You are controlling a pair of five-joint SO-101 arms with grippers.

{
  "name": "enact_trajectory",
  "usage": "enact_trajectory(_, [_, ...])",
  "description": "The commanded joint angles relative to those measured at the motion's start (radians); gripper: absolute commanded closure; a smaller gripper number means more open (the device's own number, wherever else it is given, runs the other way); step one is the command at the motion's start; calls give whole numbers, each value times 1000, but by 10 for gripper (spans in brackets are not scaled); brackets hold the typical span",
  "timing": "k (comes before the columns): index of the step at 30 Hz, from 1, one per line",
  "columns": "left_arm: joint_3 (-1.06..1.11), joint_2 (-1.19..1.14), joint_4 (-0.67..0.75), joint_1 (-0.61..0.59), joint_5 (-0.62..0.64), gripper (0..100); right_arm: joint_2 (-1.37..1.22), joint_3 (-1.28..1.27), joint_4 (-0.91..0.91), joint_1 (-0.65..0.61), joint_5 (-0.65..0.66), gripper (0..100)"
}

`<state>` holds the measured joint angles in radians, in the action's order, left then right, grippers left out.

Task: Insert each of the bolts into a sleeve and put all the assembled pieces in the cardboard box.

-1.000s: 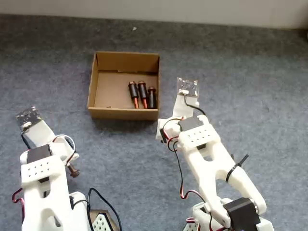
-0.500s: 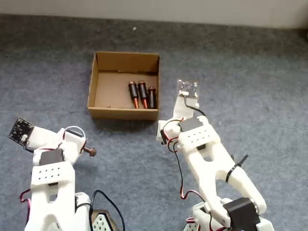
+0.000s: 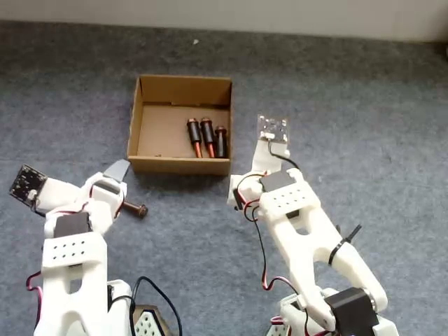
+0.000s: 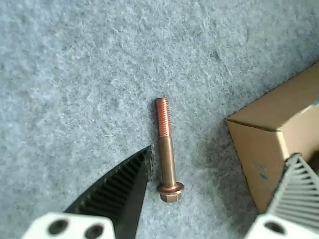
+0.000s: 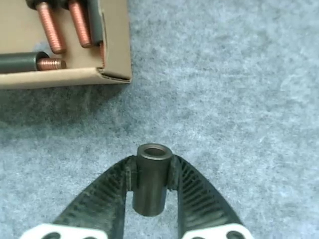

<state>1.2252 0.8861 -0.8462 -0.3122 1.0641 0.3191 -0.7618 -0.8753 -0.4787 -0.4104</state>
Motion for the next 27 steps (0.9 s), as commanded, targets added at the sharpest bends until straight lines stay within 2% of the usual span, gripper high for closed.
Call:
enact_trajectory(1, [-171,21,-193,12,-87,611,47,8,15,12,11,994])
enact_trajectory(7, [-305,21,-348,5,-281,611,47,8,15,12,11,994])
enact_trajectory(13, [-325,21,-365,4,-568,618,47,8,15,12,11,994])
enact_trajectory(15, [-326,21,-362,-16,-669,669,47,8,15,12,11,994])
enact_trajectory(18, [-326,21,-341,-45,-934,796,47,7,15,12,11,994])
enact_trajectory(21, [-326,21,-318,-45,-1320,892,47,7,15,12,11,994])
enact_trajectory(27, [-326,13,-281,-22,-1689,901,47,7,15,19,11,994])
